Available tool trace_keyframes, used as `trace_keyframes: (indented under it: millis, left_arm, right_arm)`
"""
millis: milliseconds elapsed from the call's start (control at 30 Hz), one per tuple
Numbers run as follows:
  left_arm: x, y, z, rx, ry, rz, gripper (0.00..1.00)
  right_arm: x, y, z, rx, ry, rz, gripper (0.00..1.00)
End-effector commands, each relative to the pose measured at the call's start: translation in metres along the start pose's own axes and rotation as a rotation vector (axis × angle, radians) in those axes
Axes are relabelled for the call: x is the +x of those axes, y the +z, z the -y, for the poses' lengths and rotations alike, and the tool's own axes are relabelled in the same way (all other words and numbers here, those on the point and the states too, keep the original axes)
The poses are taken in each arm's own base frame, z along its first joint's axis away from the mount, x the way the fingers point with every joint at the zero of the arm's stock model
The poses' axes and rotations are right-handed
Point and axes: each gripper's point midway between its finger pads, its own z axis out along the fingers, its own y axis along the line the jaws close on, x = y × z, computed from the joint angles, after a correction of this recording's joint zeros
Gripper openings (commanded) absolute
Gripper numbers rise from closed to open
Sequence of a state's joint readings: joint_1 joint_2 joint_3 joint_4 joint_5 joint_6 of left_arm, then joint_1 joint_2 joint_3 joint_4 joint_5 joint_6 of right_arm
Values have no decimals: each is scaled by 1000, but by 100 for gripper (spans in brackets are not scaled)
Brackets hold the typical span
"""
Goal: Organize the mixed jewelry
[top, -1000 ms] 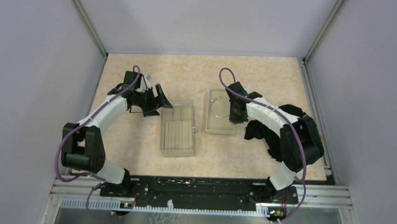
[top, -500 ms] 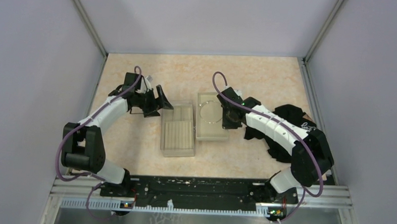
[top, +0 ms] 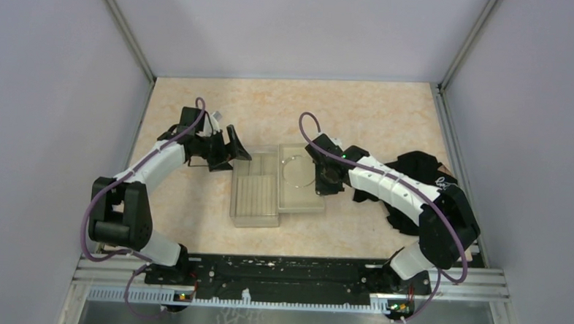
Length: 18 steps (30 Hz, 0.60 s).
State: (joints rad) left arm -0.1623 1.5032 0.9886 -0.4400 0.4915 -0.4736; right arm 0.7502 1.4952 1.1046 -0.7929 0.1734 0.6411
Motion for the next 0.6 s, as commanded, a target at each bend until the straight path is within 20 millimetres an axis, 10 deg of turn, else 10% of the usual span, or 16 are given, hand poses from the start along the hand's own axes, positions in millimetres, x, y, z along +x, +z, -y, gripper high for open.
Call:
trace_keyframes:
  millis: [0,567]
  left_arm:
    - [-1,-3,10,43,39,16,90]
    - [3,0,12,65,33,-7,90]
  right_arm:
    - [-2,-6,-11,-47,14,27,0]
    - [1,-17,-20,-79,-6,55,0]
